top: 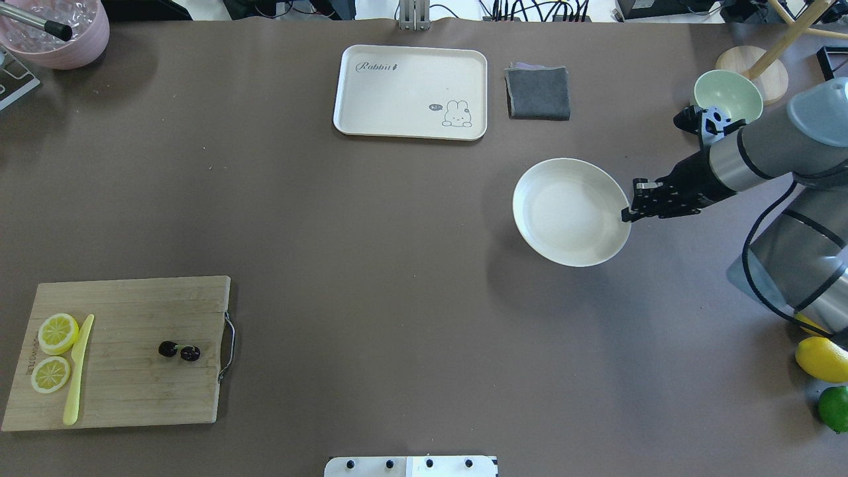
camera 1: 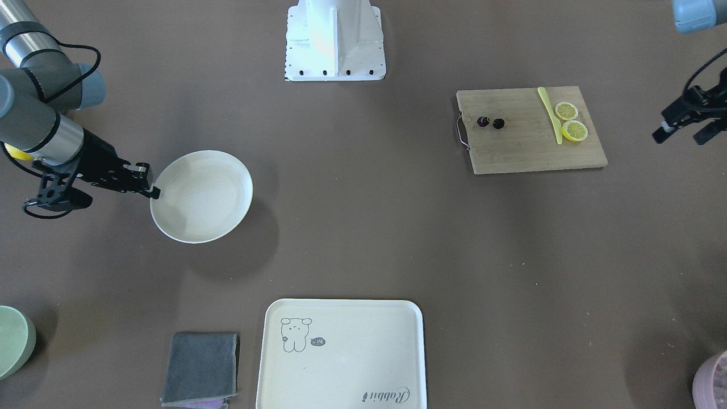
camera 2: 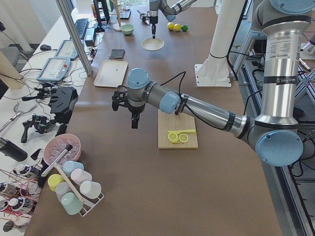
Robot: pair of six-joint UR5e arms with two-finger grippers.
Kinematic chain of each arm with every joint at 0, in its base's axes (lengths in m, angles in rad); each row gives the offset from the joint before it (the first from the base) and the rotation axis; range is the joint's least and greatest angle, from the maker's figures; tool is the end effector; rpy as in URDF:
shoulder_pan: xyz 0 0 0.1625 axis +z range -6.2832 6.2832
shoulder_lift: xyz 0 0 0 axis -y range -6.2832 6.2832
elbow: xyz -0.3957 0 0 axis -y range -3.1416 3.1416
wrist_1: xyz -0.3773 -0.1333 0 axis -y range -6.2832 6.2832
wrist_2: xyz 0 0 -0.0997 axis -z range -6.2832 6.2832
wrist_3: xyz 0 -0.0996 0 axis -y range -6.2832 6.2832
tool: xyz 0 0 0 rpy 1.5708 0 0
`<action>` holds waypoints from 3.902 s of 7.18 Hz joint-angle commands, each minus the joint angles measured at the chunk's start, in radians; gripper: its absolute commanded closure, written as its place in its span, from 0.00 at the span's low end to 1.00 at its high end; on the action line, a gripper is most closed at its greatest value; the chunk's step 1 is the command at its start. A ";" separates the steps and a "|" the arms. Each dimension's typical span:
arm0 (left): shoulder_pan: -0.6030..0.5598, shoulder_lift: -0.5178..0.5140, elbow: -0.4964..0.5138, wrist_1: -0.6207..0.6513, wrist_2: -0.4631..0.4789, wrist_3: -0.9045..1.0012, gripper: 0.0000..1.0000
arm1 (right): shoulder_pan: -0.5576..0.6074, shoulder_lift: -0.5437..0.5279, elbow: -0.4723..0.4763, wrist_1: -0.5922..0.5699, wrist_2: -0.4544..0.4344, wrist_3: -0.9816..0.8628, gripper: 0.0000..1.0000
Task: Place red cherry on plate
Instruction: 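Slide the plate toward the board with the right gripper while the left reaches the cherries, then release the plate with the right gripper while the left gripper grasps the dark cherries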
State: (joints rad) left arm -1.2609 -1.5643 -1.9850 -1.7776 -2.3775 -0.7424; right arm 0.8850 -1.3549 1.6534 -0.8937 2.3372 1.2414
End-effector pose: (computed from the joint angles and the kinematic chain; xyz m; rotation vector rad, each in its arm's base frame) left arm 0.0833 -0.4616 0.4074 0.1097 0.9648 -0.1503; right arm -0.3054 -0.4746 0.3957 -0.0492 -1.1547 0.1189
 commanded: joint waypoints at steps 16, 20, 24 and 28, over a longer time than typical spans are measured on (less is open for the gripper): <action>0.805 0.113 -0.130 -0.135 0.580 -0.931 0.15 | -0.380 0.204 0.005 -0.011 -0.412 0.377 0.00; 0.805 0.113 -0.044 -0.247 0.580 -1.011 0.15 | -0.379 0.200 0.028 -0.013 -0.440 0.378 0.00; 0.834 0.112 -0.048 -0.249 0.581 -1.040 0.46 | -0.379 0.197 0.029 -0.011 -0.440 0.378 0.00; 0.877 0.113 -0.055 -0.247 0.615 -1.068 0.57 | -0.345 0.172 0.086 -0.045 -0.424 0.374 0.00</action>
State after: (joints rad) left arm -0.3976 -1.4514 -2.0355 -2.0249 -1.7745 -1.8025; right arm 0.5163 -1.1768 1.7151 -0.9146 1.9025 1.6181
